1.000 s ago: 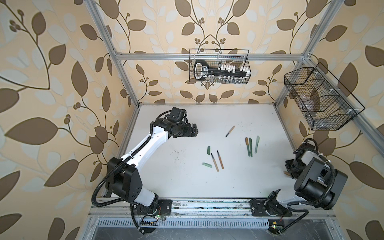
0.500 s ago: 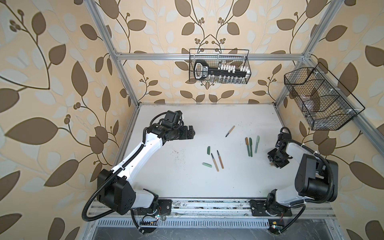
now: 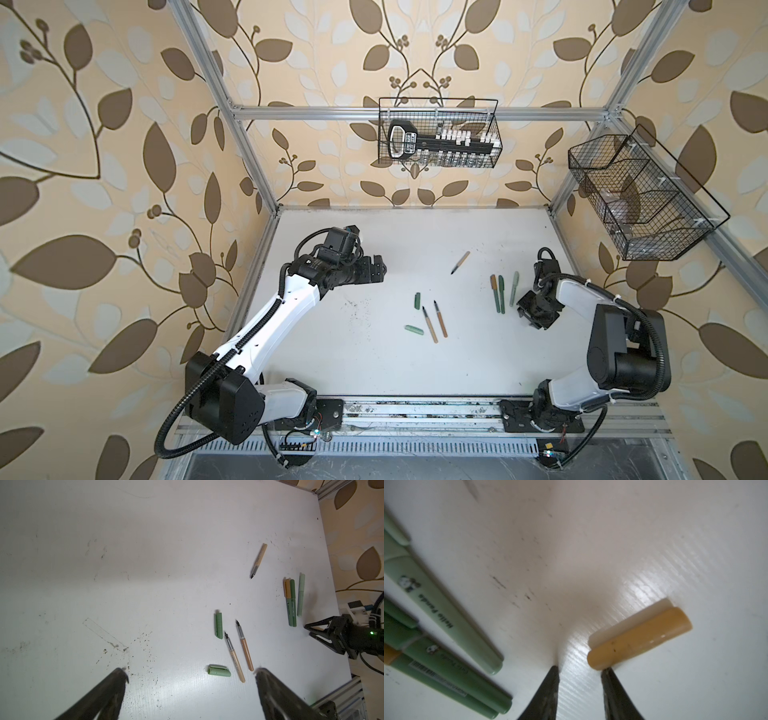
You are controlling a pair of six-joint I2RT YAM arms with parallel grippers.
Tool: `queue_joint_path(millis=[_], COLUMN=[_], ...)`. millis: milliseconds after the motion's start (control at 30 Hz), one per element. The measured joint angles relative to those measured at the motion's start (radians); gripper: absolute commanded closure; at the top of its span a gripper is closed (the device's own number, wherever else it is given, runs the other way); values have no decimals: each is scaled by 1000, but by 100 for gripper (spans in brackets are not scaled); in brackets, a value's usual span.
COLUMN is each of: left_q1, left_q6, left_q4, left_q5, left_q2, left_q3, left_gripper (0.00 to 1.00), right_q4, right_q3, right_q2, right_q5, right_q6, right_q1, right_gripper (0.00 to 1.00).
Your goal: Insert the pens into the pen caps
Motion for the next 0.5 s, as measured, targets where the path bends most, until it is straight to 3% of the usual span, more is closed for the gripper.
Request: queue_joint_path(millis=[100, 233, 500], left_q1=[0, 0, 0], left_q6=[0, -2, -9], left_q4=[2, 13, 22], left_q5=[0, 0, -1], left_q2=[-18, -27, -44], left_q3=[-9, -22, -44], left_gripper=[1, 1, 1], right_q4=[-21, -35, -56], right_q3=[23, 54, 55], right_q2=[1, -3, -6], right_q5=[-9, -15, -23], right_q6=[-29, -59, -106], right_q1=[-10, -72, -218], right_gripper=[49, 42, 41])
